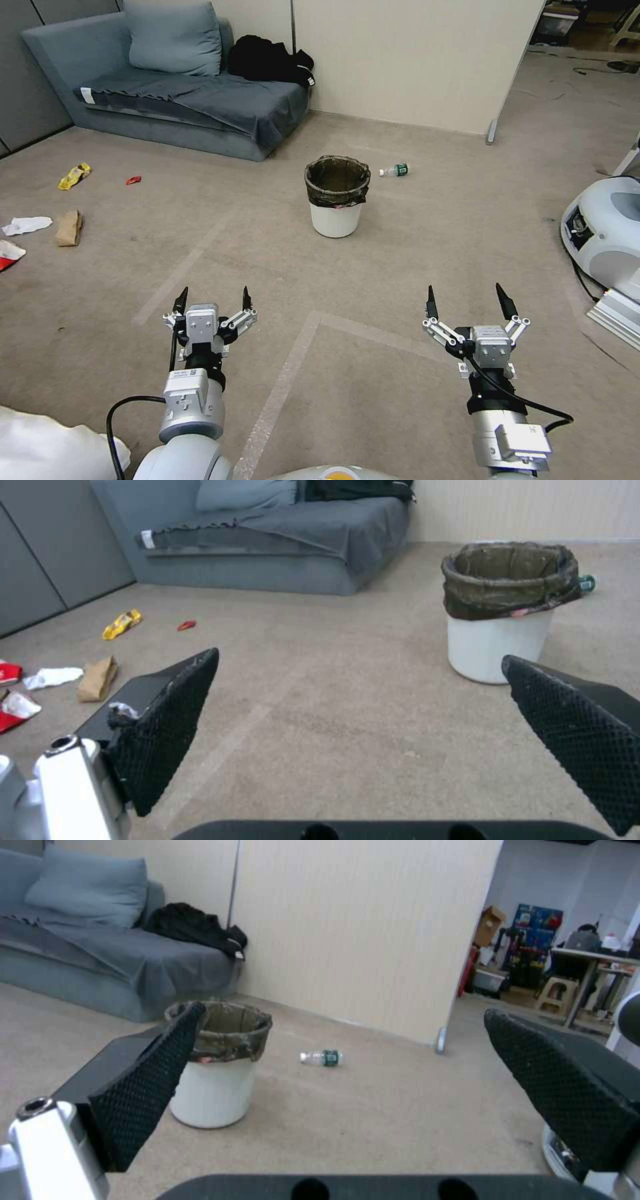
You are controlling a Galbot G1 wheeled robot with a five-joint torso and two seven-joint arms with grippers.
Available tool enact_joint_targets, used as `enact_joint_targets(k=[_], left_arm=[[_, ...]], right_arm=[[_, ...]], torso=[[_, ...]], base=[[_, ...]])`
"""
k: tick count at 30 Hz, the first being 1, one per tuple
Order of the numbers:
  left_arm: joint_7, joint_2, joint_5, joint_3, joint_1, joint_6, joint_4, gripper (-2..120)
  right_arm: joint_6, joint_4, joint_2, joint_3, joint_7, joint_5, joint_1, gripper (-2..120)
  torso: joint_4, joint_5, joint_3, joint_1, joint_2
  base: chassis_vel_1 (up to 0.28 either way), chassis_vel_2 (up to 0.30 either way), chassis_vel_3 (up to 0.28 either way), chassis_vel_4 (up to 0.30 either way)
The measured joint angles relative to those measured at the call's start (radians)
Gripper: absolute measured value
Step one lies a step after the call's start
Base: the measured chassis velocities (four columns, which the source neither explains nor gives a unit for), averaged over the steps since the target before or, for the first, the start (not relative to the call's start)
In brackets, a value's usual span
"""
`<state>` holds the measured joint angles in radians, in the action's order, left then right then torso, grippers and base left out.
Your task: Pick up the trash bin, then pick up the garbage from the floor and place it into the trash bin.
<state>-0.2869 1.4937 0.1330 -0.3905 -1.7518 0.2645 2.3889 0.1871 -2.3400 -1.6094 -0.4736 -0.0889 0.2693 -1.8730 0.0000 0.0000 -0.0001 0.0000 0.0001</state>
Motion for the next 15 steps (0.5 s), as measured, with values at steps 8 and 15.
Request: enact_joint_targets(k=[8, 15], left_arm=[[-0.006, -0.004, 0.014, -0.004, 0.001, -0.002, -0.009, 100], [-0.015, -0.006, 0.005, -0.003, 0.002, 0.001, -0.012, 100]], right_arm=[[0.013, 0.003, 0.001, -0.004, 0.005, 0.012, 0.003, 100], [0.016, 0.004, 0.001, -0.006, 0.006, 0.017, 0.003, 100]], torso=[[0.0000, 0.0000, 0.000, 0.000, 0.000], [0.0000, 0.0001, 0.000, 0.000, 0.000]], base=[[0.000, 0.000, 0.000, 0.000], [-0.011, 0.011, 0.013, -0.008]])
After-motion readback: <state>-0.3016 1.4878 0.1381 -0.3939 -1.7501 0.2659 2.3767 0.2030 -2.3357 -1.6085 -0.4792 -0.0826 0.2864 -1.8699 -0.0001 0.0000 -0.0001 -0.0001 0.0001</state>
